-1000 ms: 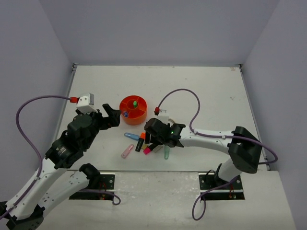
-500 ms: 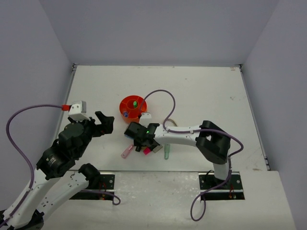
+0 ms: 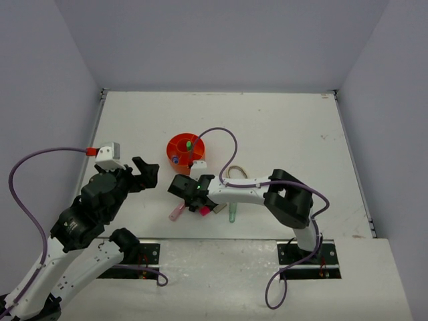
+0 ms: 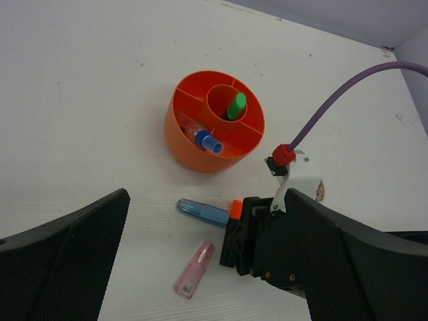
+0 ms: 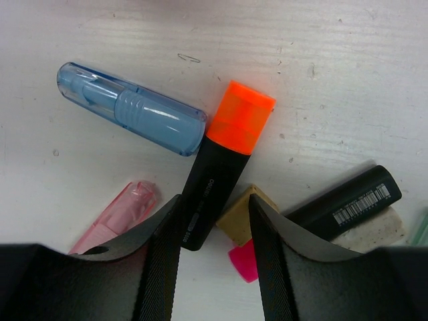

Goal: Sort the stationery into containers
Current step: Pick up the pen from the center of the board.

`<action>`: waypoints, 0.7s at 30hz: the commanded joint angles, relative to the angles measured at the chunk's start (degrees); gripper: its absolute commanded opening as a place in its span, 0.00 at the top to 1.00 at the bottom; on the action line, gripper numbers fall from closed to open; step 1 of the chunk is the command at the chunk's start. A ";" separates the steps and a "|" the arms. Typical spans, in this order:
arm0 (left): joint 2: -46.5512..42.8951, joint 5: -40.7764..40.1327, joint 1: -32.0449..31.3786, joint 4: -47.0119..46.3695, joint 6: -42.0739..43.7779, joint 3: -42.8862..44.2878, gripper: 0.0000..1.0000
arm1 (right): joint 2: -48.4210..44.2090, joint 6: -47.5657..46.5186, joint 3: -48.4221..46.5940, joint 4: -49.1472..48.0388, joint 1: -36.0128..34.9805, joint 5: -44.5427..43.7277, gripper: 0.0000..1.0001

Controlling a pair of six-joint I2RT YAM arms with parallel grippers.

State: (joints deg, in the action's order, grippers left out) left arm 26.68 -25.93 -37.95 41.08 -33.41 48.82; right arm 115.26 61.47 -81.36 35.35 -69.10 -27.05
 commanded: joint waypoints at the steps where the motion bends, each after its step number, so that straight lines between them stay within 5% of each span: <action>1: -0.23 0.61 -0.10 -0.30 1.49 -0.49 0.00 | 3.45 2.07 -0.73 1.12 0.18 -3.95 0.55; 21: -1.07 0.71 -0.10 -0.30 1.33 -0.57 0.00 | 5.02 -0.92 -4.51 1.56 0.99 -4.26 0.55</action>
State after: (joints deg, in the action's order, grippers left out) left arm 26.23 -25.90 -37.95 41.10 -33.39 48.82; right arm 118.48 59.71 -83.94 35.59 -68.40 -30.55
